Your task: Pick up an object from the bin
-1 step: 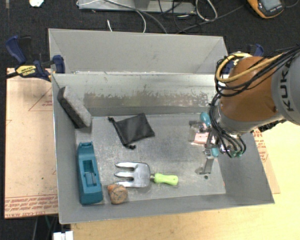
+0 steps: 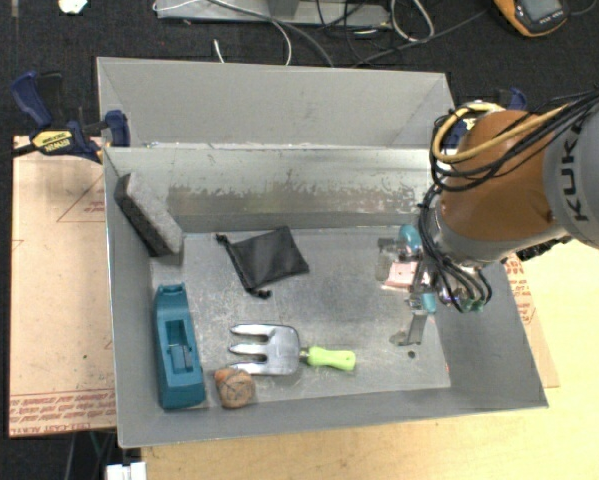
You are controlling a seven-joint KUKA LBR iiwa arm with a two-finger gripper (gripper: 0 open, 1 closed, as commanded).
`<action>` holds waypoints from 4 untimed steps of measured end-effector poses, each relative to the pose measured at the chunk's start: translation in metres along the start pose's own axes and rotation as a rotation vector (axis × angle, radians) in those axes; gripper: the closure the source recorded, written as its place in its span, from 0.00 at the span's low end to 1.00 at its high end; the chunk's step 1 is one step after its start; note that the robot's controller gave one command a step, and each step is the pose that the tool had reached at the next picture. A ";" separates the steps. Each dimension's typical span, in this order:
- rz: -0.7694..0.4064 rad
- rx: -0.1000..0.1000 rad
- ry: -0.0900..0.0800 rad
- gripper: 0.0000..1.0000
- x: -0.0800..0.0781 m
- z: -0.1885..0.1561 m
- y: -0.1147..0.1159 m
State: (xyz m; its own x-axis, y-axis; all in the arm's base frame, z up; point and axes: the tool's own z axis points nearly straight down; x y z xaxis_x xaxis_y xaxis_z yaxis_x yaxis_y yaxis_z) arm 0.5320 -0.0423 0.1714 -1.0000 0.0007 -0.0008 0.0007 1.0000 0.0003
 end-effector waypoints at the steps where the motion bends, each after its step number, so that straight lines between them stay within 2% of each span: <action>1: 0.086 -0.001 -0.001 0.00 0.021 0.055 0.036; 2: -0.001 0.001 -0.007 0.00 0.039 0.080 0.051; 3: -0.025 -0.004 0.003 1.00 0.052 0.098 0.102; 4: -0.025 -0.003 0.003 1.00 0.052 0.098 0.102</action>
Offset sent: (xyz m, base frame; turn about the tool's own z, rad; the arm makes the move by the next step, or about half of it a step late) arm -0.0413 0.0525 -0.0815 -0.0036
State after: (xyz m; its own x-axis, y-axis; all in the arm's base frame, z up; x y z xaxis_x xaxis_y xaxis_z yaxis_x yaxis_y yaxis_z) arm 0.4804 0.0601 0.0737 -0.9997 -0.0246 0.0021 -0.0246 0.9997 0.0036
